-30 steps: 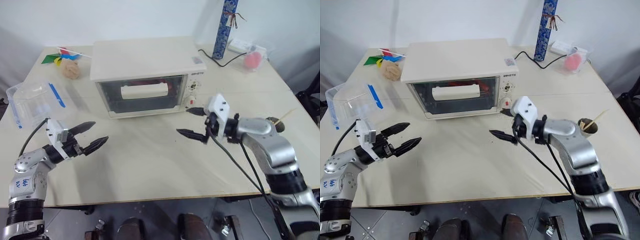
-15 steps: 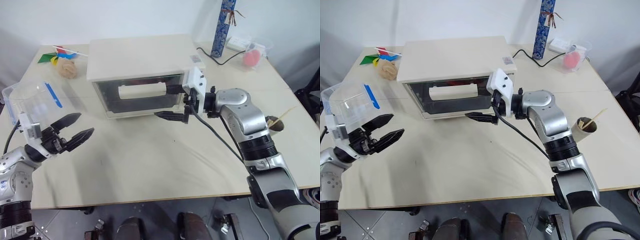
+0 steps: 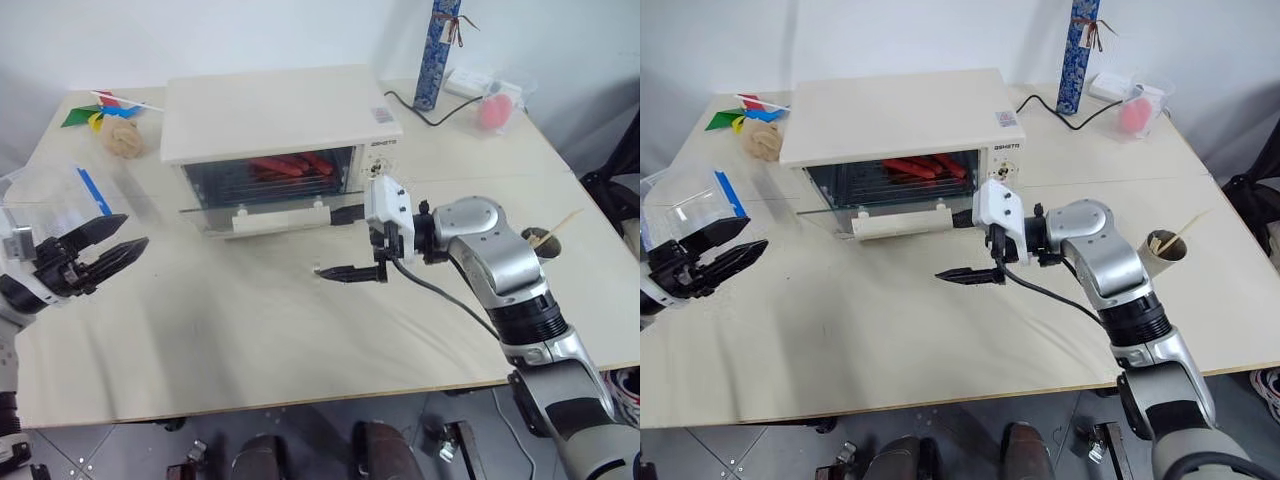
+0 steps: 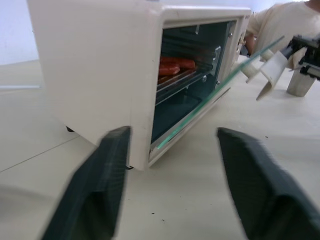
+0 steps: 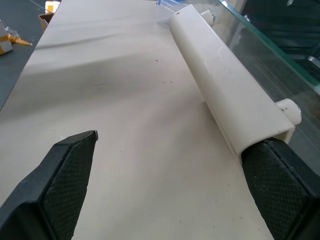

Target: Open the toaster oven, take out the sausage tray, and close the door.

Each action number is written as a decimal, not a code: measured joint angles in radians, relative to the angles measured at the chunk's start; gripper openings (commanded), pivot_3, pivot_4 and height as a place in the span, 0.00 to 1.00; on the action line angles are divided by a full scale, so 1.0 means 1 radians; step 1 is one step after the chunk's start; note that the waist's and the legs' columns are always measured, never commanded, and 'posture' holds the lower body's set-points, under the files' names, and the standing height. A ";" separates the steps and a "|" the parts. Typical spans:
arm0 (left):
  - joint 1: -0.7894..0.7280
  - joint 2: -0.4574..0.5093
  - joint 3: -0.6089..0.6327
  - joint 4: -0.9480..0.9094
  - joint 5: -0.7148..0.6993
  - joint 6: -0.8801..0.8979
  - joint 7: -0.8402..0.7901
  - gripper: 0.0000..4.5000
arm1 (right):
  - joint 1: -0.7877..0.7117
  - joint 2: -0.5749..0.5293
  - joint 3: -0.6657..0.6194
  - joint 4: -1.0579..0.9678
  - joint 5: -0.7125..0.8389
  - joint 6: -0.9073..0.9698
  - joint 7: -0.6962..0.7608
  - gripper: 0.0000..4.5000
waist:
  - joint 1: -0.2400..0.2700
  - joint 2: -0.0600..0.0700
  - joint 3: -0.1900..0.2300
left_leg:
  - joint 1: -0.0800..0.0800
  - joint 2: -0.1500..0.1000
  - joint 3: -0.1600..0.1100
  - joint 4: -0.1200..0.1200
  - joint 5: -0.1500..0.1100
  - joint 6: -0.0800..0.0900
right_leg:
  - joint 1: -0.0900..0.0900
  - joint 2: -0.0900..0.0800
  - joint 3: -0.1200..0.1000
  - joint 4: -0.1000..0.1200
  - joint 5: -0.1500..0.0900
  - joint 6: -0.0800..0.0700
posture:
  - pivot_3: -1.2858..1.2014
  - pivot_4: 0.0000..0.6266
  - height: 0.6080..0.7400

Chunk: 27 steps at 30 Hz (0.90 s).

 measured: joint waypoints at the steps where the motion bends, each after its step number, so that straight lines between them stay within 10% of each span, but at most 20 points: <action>1: -0.028 0.001 -0.005 0.020 -0.001 0.006 -0.018 0.37 | 0.006 -0.004 -0.001 -0.007 -0.003 0.001 -0.004 1.00 | 0.001 0.000 0.000 | 0.000 0.000 0.000 0.001 0.000 0.000 | 0.000 0.000 0.000 0.000 0.000 0.000 | 0.52 0.24 1.00; 7: -0.193 0.012 -0.074 0.148 0.019 0.004 -0.115 0.01 | 0.034 0.001 0.000 -0.048 -0.006 0.021 -0.034 1.00 | 0.003 0.000 0.000 | -0.001 0.000 0.000 0.002 0.000 0.000 | 0.000 0.000 0.000 0.001 0.000 0.000 | 0.52 0.24 1.00; 27: -0.460 -0.138 -0.324 0.347 0.184 -0.025 -0.222 0.01 | 0.152 -0.025 -0.004 -0.227 -0.018 0.193 -0.207 1.00 | 0.002 -0.001 0.001 | -0.002 0.000 -0.003 0.009 0.000 0.000 | 0.000 0.000 -0.001 0.007 0.000 0.000 | 0.52 0.24 1.00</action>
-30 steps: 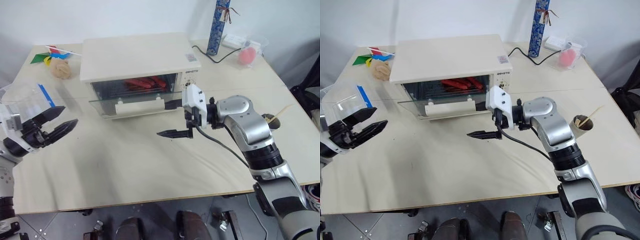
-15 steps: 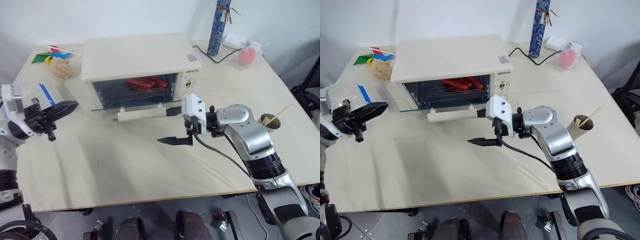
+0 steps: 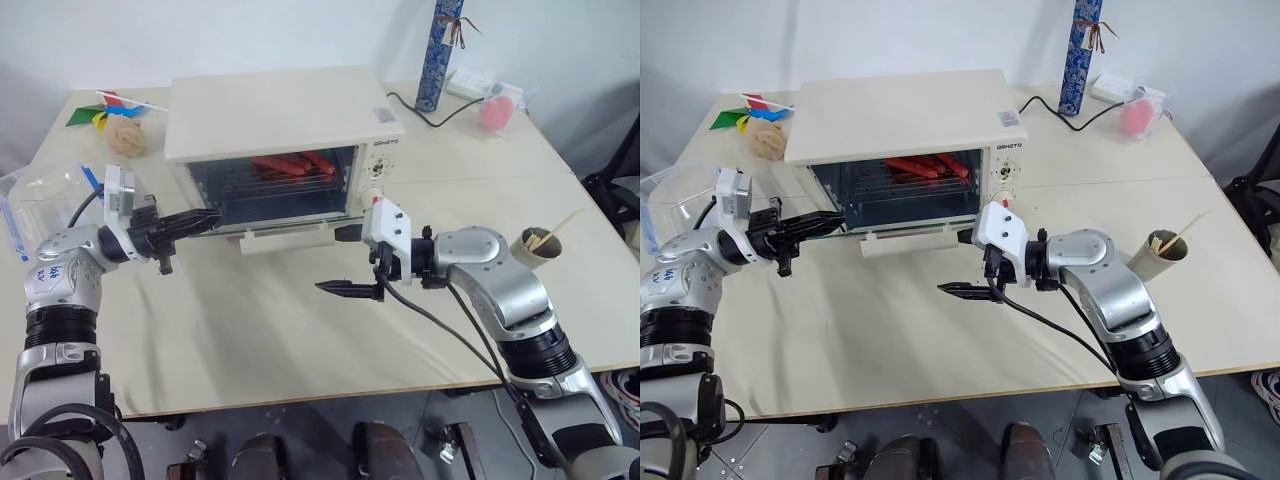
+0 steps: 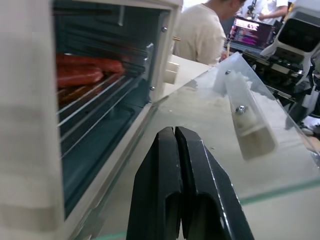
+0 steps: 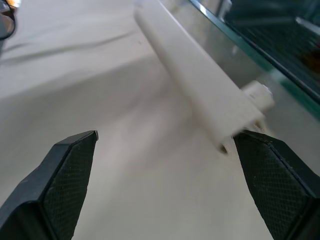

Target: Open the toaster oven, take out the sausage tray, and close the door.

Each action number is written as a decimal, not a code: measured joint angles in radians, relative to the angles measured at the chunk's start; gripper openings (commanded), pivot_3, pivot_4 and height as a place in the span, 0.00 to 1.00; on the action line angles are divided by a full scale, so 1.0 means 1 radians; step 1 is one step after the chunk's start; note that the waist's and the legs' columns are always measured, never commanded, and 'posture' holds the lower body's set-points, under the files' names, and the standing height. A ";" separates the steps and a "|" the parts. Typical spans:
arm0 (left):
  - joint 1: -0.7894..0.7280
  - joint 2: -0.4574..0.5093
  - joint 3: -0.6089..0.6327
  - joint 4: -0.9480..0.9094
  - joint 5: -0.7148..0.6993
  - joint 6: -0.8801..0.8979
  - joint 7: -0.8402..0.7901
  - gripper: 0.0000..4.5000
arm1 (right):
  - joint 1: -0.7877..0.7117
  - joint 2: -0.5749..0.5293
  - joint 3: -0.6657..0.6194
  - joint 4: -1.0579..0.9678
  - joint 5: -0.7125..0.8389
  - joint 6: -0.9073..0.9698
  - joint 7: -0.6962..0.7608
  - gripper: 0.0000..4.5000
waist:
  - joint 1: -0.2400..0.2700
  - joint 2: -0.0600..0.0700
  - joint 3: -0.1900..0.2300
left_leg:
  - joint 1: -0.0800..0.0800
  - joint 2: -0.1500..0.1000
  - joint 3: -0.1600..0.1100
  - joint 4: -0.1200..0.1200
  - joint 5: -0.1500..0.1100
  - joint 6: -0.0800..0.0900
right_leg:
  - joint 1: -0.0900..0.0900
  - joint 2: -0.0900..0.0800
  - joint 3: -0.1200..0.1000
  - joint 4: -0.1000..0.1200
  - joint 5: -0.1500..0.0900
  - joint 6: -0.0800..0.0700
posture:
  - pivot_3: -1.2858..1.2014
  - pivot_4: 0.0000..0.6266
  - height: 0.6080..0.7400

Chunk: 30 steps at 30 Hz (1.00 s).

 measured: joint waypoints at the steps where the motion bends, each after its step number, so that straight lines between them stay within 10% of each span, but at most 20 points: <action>1: -0.002 0.000 0.000 0.001 0.003 -0.001 -0.001 0.01 | 0.008 -0.007 0.000 -0.006 -0.002 0.006 -0.009 1.00 | 0.001 0.000 0.000 | 0.000 0.000 0.000 0.000 0.000 0.000 | 0.000 0.000 0.000 0.000 0.000 0.000 | 0.52 0.24 1.00; 25: 0.044 -0.037 -0.086 -0.048 0.068 0.048 -0.030 0.01 | 0.381 -0.539 -0.274 -0.316 0.140 0.189 0.108 1.00 | 0.035 -0.003 0.002 | -0.001 0.000 0.001 0.005 -0.001 0.001 | 0.001 -0.001 0.002 0.000 0.000 -0.001 | 0.52 0.24 1.00; 30: 0.102 -0.048 -0.139 -0.093 0.092 0.053 -0.032 0.01 | 0.201 -0.447 -0.204 -0.263 0.078 0.126 0.029 1.00 | 0.024 -0.003 0.002 | 0.001 0.001 0.002 0.006 0.000 0.001 | 0.001 0.000 0.003 0.001 0.000 -0.001 | 0.52 0.24 1.00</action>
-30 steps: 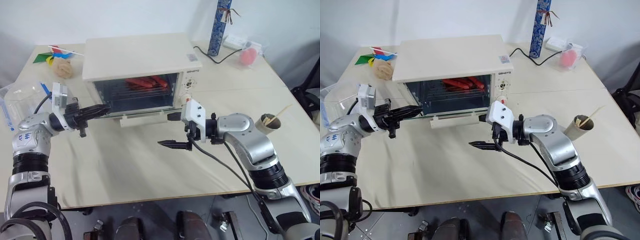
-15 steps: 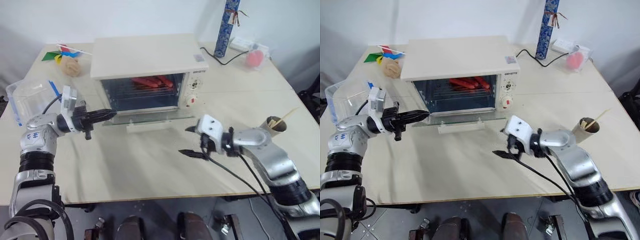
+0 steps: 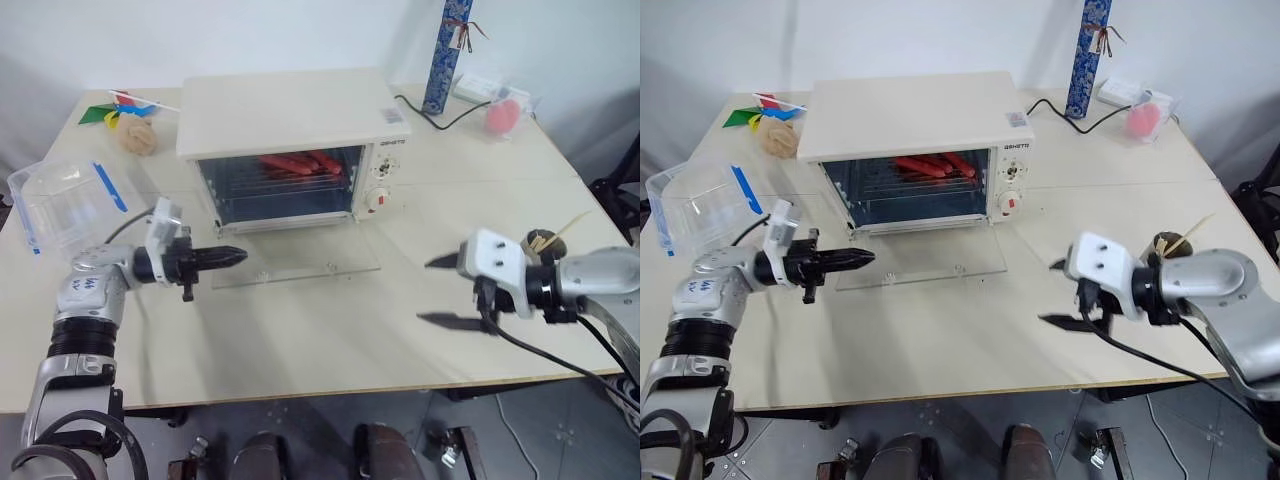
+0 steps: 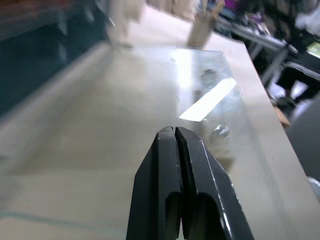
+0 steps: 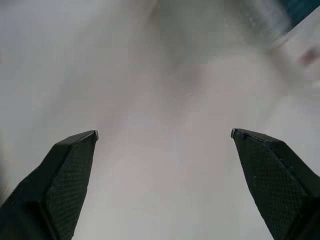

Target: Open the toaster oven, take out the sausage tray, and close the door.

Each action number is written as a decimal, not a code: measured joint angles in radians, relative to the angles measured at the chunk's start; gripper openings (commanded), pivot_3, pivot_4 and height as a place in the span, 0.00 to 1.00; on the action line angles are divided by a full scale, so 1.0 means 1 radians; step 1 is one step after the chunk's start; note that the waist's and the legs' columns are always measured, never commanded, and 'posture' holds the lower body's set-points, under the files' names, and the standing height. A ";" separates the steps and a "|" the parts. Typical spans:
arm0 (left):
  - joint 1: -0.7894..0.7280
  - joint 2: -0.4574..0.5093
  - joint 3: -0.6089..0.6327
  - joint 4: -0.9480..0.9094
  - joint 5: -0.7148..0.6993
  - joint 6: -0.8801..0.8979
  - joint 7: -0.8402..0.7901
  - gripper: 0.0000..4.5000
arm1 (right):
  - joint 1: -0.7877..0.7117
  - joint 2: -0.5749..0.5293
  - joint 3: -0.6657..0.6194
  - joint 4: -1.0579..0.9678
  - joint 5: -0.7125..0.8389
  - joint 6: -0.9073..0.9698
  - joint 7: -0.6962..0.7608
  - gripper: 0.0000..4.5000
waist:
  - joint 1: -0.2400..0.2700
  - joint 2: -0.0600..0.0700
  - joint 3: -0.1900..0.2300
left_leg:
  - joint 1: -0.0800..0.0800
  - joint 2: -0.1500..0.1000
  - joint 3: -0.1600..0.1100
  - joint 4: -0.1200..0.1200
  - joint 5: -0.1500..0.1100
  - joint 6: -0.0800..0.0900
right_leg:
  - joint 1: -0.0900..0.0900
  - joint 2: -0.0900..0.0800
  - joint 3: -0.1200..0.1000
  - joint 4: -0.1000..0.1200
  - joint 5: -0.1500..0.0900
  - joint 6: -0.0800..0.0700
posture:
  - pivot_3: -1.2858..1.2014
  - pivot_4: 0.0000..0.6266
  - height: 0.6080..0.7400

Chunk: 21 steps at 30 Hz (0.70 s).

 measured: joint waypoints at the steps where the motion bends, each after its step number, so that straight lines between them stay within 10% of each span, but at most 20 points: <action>1: 0.011 -0.001 -0.006 -0.007 0.003 0.000 0.002 0.01 | -0.045 0.036 0.031 0.014 -0.019 -0.010 -0.020 1.00 | 0.000 0.000 0.000 | 0.000 0.000 0.000 0.000 0.000 0.000 | 0.000 0.000 0.000 0.000 0.000 0.000 | 0.52 0.24 1.00; 14: 0.153 -0.084 0.074 -0.142 0.014 -0.108 0.217 0.01 | -0.389 0.487 0.413 0.416 -0.425 -0.291 -0.305 1.00 | -0.002 0.000 0.000 | -0.001 0.000 -0.001 0.001 0.000 0.000 | -0.001 -0.001 -0.001 0.003 0.000 0.000 | 0.52 0.24 1.00; 21: 0.263 -0.157 0.246 -0.353 -0.151 -0.015 0.413 0.41 | -0.544 0.646 0.482 0.736 -0.653 -0.467 -0.518 1.00 | -0.025 0.000 0.000 | -0.001 0.001 -0.004 0.000 0.000 -0.001 | -0.002 -0.001 -0.002 0.007 0.000 0.000 | 0.52 0.24 1.00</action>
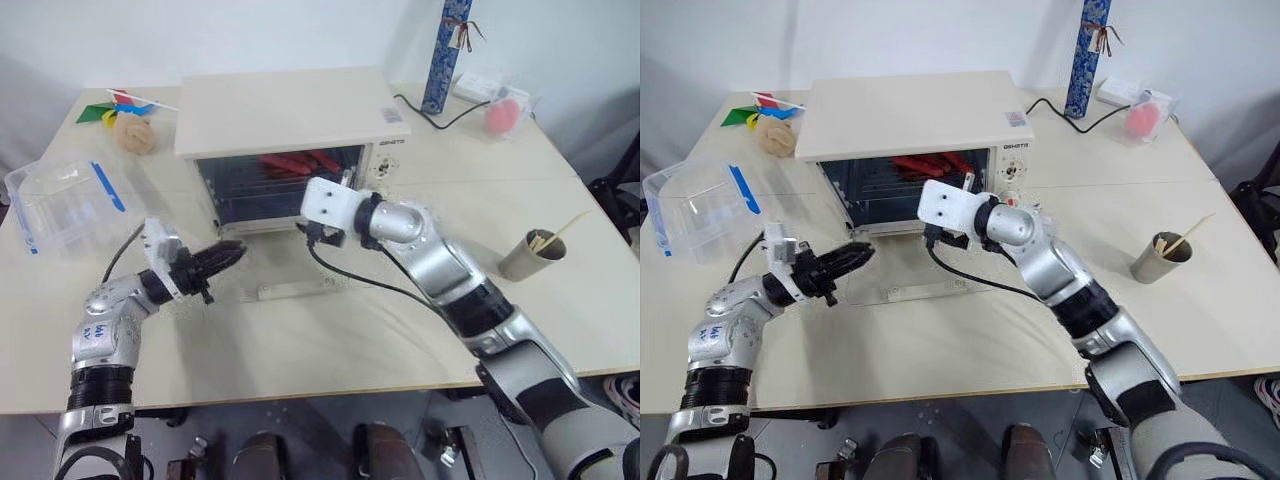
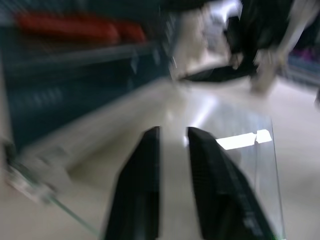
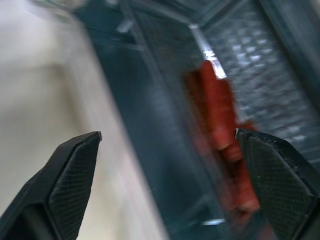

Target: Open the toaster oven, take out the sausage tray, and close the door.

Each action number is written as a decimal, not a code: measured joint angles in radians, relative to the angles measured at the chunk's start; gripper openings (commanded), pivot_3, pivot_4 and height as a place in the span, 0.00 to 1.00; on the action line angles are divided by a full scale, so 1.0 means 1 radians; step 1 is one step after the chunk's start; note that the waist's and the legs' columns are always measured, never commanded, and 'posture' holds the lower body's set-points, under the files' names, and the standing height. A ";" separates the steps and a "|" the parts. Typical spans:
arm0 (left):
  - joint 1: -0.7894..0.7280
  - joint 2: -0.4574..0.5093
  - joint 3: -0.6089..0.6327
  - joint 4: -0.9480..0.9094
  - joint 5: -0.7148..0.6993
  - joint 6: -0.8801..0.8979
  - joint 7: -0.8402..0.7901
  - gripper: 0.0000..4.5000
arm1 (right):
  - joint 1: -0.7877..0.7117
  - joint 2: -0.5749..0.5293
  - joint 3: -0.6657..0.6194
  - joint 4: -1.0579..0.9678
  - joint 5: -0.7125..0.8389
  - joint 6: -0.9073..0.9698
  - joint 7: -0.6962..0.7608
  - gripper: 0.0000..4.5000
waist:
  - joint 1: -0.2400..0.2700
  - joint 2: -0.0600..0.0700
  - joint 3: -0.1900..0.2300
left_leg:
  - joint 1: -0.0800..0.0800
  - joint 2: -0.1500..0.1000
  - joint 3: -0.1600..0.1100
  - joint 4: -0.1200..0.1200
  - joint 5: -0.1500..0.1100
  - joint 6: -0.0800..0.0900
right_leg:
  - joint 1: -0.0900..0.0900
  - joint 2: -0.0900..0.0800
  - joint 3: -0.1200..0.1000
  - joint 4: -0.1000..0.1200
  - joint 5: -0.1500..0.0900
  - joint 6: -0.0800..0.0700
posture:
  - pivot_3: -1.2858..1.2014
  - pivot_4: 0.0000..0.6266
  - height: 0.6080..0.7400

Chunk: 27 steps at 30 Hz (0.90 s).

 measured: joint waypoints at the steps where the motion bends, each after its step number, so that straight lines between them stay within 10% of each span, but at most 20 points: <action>1: 0.021 -0.005 0.016 -0.034 -0.022 0.010 0.011 0.48 | -0.011 0.006 0.007 0.036 -0.029 -0.024 -0.021 1.00 | -0.002 0.000 0.000 | 0.000 0.000 0.000 0.000 0.000 0.000 | 0.000 0.000 0.000 0.000 0.000 0.000 | 0.52 0.24 1.00; 8: 0.185 -0.061 0.077 -0.254 -0.160 0.089 0.119 0.96 | -0.092 0.100 0.047 0.295 -0.162 -0.149 -0.129 1.00 | -0.024 0.000 0.000 | 0.000 0.000 -0.002 -0.001 0.000 0.000 | 0.001 0.000 0.000 0.000 0.000 0.000 | 0.52 0.24 1.00; 13: 0.242 -0.069 0.132 -0.358 -0.237 0.105 0.188 1.00 | -0.131 0.135 0.072 0.402 -0.232 -0.208 -0.172 1.00 | -0.031 0.001 0.000 | 0.002 0.000 -0.005 -0.002 0.000 0.000 | 0.001 0.000 0.001 0.000 0.000 0.000 | 0.52 0.24 1.00; 27: 0.268 -0.071 0.127 -0.394 -0.268 0.118 0.249 1.00 | -0.151 0.148 0.072 0.482 -0.345 -0.302 -0.280 0.01 | -0.029 0.001 0.000 | 0.001 0.000 -0.007 -0.002 0.000 -0.001 | 0.001 0.000 0.002 0.000 0.000 0.000 | 0.52 0.24 1.00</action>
